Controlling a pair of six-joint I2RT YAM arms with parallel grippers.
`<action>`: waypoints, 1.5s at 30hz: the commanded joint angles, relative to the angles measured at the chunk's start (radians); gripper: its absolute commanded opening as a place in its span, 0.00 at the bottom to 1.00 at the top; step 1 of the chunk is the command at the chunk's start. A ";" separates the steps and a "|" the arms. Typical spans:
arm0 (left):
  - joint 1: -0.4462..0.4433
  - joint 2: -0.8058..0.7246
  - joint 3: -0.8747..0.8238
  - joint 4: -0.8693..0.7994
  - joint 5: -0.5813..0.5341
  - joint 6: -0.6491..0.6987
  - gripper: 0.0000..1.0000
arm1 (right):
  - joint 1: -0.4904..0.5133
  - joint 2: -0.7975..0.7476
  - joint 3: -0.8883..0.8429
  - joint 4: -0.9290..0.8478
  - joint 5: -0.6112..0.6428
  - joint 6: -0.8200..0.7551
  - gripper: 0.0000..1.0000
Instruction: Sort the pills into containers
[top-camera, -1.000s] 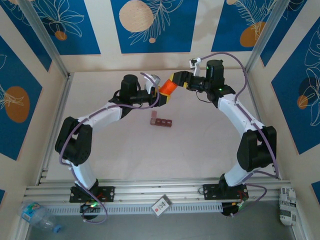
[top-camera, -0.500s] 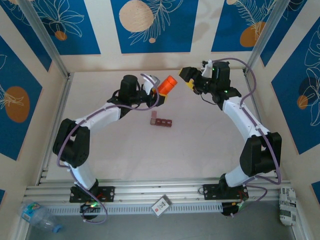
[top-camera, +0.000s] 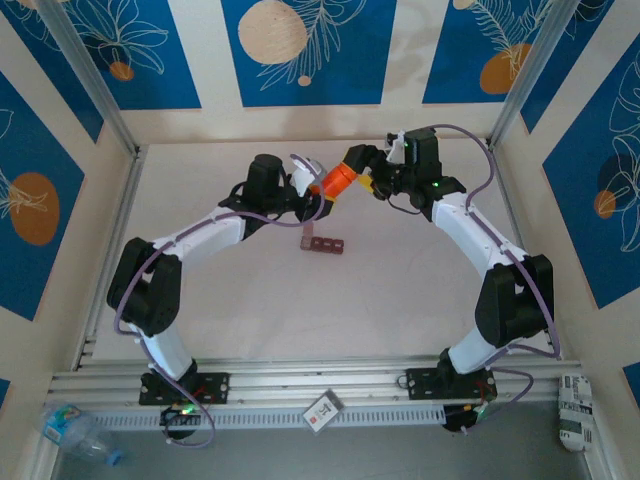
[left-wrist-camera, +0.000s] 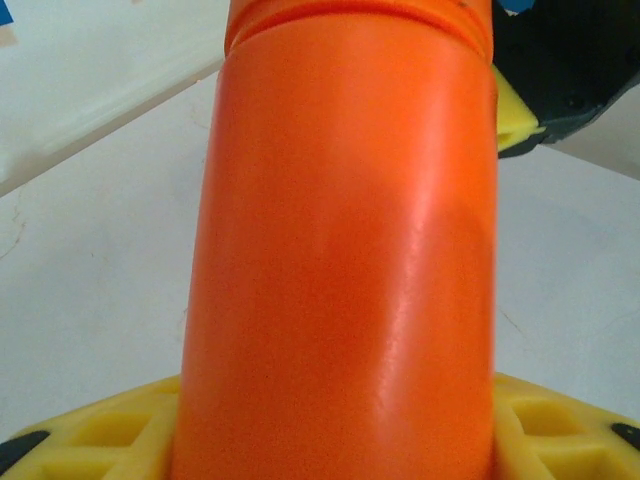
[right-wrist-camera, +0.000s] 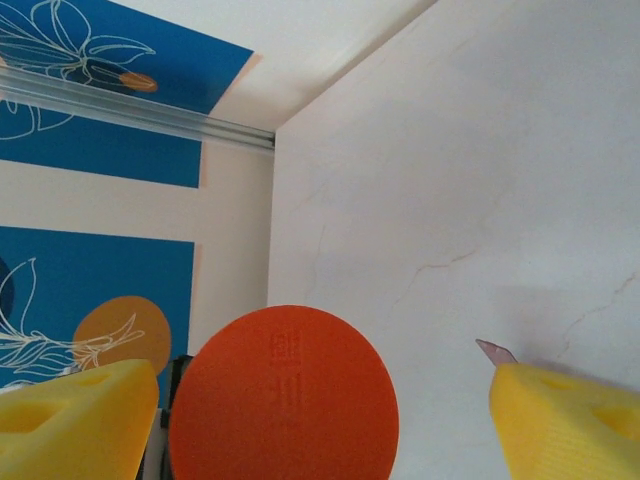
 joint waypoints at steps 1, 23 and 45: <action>-0.011 -0.015 0.025 0.004 -0.002 0.023 0.00 | 0.009 0.011 0.027 -0.012 0.007 0.014 0.84; 0.021 -0.008 0.044 0.062 0.188 -0.103 0.00 | -0.040 -0.002 0.000 0.137 -0.193 -0.259 0.47; 0.018 -0.020 0.058 -0.057 0.008 -0.003 0.00 | -0.097 -0.041 0.020 0.020 -0.080 -0.007 0.89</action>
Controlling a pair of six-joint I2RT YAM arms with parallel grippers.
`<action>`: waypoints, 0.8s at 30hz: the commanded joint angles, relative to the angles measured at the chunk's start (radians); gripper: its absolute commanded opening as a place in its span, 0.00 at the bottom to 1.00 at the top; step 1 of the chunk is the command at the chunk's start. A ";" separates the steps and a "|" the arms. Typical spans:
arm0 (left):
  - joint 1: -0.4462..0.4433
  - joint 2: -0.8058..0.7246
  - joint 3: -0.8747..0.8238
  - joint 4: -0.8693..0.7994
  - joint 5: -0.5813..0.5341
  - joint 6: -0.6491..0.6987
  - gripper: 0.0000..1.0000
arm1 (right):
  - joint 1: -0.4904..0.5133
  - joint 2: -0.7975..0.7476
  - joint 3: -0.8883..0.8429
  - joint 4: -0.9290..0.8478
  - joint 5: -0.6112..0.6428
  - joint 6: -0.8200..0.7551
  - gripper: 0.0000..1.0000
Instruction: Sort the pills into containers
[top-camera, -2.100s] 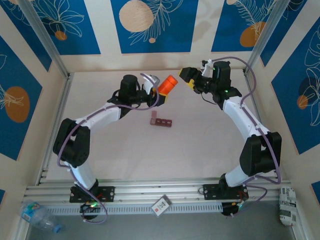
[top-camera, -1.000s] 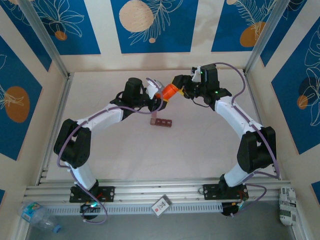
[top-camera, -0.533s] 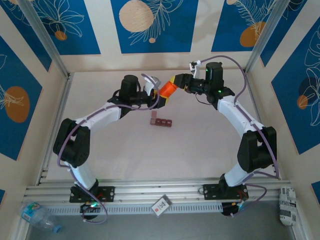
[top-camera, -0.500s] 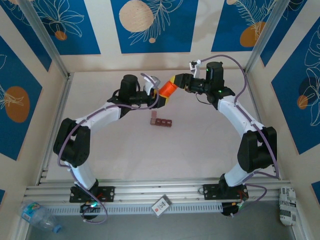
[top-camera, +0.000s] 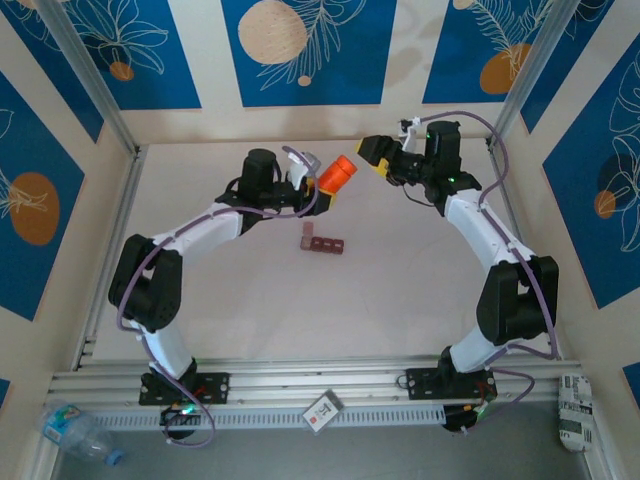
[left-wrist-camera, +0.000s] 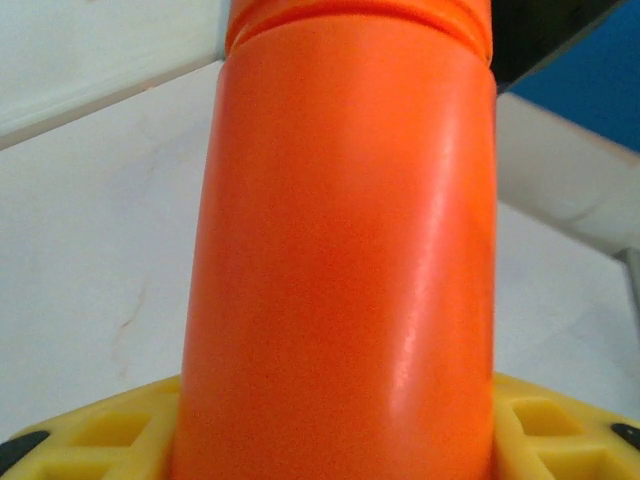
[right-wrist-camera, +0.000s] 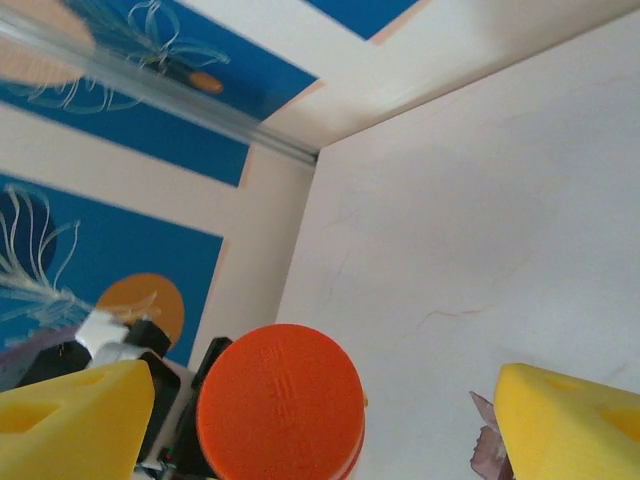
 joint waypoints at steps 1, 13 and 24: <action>-0.030 -0.042 0.036 -0.089 -0.147 0.148 0.00 | 0.018 -0.035 0.009 -0.090 0.092 0.132 0.89; -0.084 -0.022 0.053 -0.144 -0.245 0.250 0.00 | 0.090 0.029 0.038 -0.186 0.146 0.209 0.84; -0.089 -0.023 0.053 -0.143 -0.250 0.250 0.00 | 0.116 0.044 0.029 -0.188 0.151 0.209 0.70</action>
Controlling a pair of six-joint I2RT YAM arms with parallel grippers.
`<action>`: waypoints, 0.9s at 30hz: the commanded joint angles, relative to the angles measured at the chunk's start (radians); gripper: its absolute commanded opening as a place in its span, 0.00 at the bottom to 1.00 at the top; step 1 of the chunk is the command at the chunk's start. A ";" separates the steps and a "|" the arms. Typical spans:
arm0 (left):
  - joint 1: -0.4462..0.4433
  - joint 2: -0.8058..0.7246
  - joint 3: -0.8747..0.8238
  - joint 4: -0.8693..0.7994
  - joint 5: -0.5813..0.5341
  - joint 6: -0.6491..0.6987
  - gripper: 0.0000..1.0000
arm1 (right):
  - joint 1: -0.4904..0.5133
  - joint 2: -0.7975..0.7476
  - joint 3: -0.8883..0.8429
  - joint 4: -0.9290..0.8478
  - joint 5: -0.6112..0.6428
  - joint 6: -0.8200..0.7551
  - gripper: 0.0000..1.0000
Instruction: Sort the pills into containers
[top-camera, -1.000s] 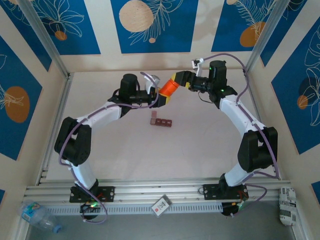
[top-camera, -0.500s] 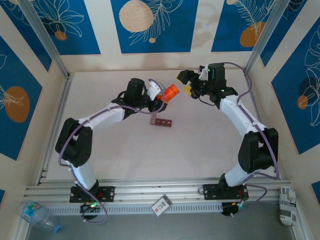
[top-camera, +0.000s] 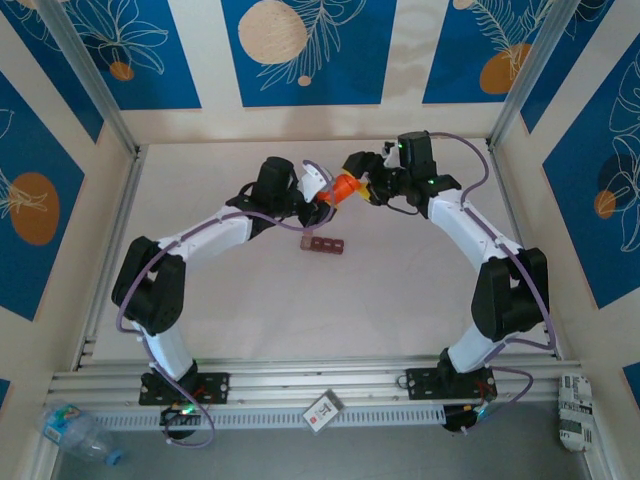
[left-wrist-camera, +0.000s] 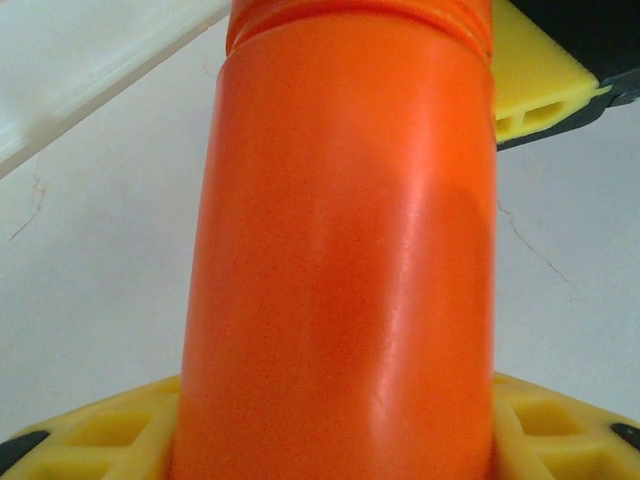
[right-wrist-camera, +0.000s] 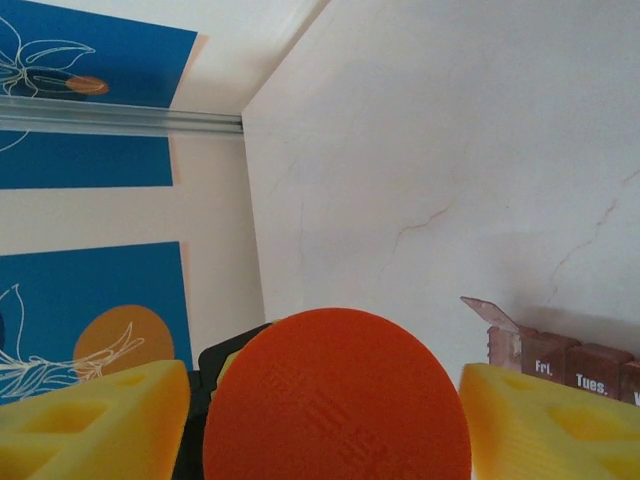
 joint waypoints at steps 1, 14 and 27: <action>-0.006 -0.021 0.033 0.002 -0.001 0.018 0.00 | 0.006 0.001 0.014 -0.011 0.008 0.001 0.68; 0.018 -0.027 0.045 0.014 0.115 -0.053 0.00 | -0.031 -0.016 -0.004 0.078 -0.044 -0.103 0.43; 0.118 -0.016 0.039 0.192 0.585 -0.344 0.00 | -0.117 0.005 0.018 0.319 -0.417 -0.398 0.43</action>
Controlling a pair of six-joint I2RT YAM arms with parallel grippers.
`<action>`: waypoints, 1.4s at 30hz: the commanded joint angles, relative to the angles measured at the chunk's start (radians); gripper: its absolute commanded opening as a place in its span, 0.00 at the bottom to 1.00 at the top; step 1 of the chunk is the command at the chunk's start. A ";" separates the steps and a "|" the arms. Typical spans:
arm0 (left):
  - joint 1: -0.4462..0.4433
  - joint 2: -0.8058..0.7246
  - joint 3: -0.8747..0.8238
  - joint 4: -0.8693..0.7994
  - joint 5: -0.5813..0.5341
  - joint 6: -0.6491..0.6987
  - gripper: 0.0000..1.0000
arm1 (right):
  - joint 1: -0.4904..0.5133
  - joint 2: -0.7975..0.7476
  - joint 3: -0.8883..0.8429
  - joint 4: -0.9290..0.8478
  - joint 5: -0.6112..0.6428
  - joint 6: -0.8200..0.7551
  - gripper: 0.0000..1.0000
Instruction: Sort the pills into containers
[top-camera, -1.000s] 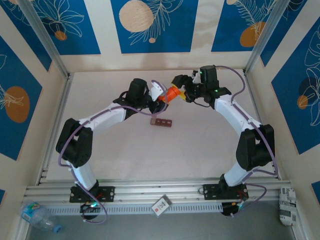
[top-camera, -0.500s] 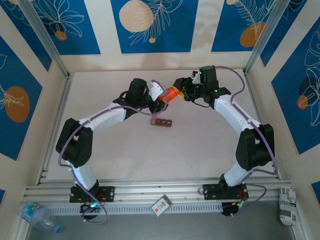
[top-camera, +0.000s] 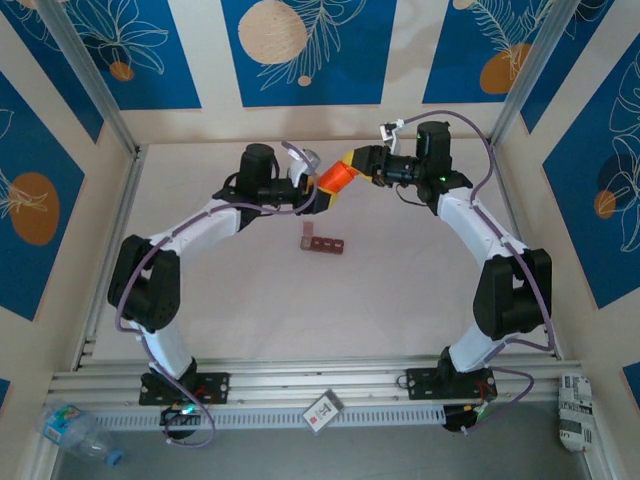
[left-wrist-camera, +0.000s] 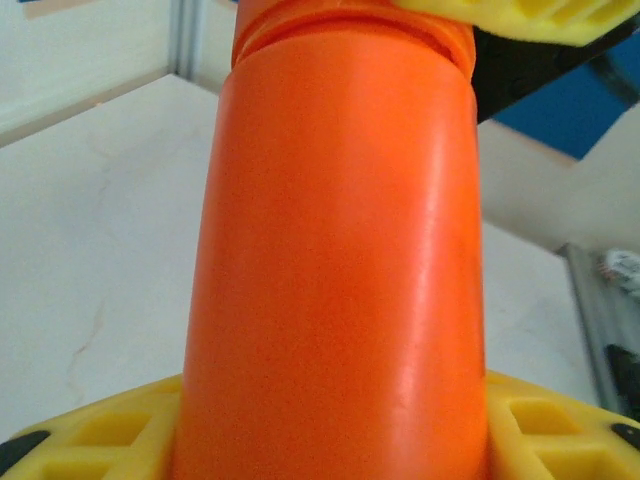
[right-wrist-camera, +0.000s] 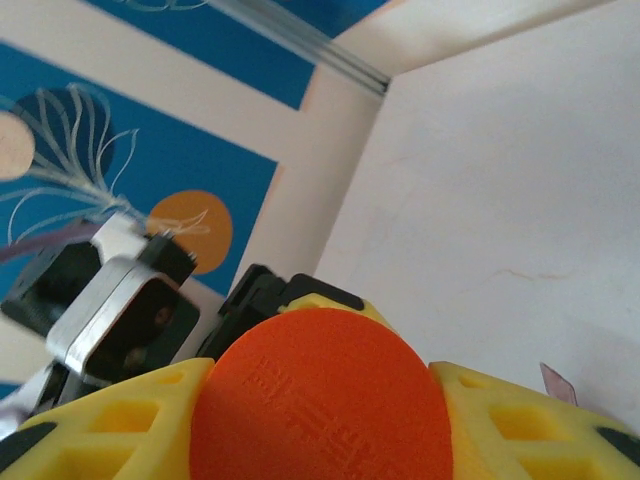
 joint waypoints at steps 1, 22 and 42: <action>0.011 -0.010 0.021 0.053 0.170 -0.070 0.00 | -0.028 0.005 0.015 0.084 -0.051 -0.091 0.43; -0.026 -0.025 0.014 -0.097 -0.215 0.168 0.00 | 0.002 -0.074 -0.014 -0.070 0.277 0.221 0.87; -0.101 -0.017 0.010 -0.122 -0.428 0.290 0.00 | 0.066 -0.045 -0.022 -0.206 0.409 0.382 0.82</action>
